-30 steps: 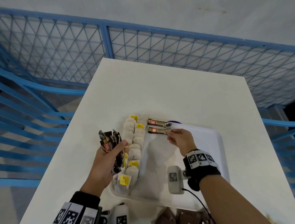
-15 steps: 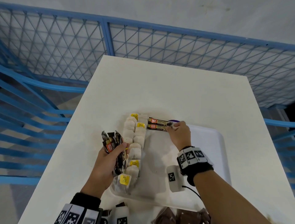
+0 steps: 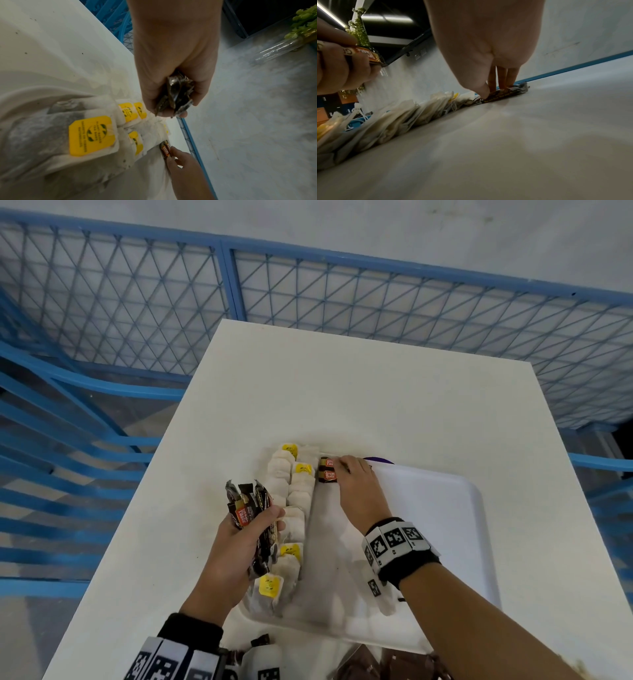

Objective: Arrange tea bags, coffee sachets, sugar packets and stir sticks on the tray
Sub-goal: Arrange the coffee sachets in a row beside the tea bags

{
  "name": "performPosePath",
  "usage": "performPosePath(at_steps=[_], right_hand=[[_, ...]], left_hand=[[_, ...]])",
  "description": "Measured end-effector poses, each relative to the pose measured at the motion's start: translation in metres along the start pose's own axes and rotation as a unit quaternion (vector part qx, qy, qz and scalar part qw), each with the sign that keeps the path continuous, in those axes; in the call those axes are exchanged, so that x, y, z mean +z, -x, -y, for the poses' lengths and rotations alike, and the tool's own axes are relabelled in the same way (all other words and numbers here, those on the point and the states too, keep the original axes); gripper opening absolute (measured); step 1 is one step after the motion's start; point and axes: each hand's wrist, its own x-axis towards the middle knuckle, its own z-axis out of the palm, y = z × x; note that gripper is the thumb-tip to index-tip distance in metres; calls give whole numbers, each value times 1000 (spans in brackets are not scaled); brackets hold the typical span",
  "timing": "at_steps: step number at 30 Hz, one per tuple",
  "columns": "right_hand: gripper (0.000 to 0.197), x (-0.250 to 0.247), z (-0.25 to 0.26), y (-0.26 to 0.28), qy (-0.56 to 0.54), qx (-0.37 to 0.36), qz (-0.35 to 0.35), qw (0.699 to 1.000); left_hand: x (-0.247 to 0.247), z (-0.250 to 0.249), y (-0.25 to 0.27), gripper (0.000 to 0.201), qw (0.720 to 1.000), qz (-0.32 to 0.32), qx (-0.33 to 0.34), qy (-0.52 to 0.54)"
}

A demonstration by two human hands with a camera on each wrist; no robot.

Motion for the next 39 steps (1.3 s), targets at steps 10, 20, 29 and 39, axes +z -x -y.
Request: performPosePath(at_steps=[10, 20, 29, 39], right_hand=[[33, -13, 4, 4, -120, 38, -46, 991], [22, -70, 69, 47, -530, 174, 223, 799], [26, -76, 67, 57, -589, 220, 195, 752], [11, -86, 44, 68, -621, 246, 182, 722]], left_hand=[[7, -1, 0, 10, 999, 30, 18, 30], [16, -3, 3, 28, 995, 66, 23, 65], [7, 0, 5, 25, 998, 34, 22, 38], [2, 3, 5, 22, 999, 7, 32, 19]])
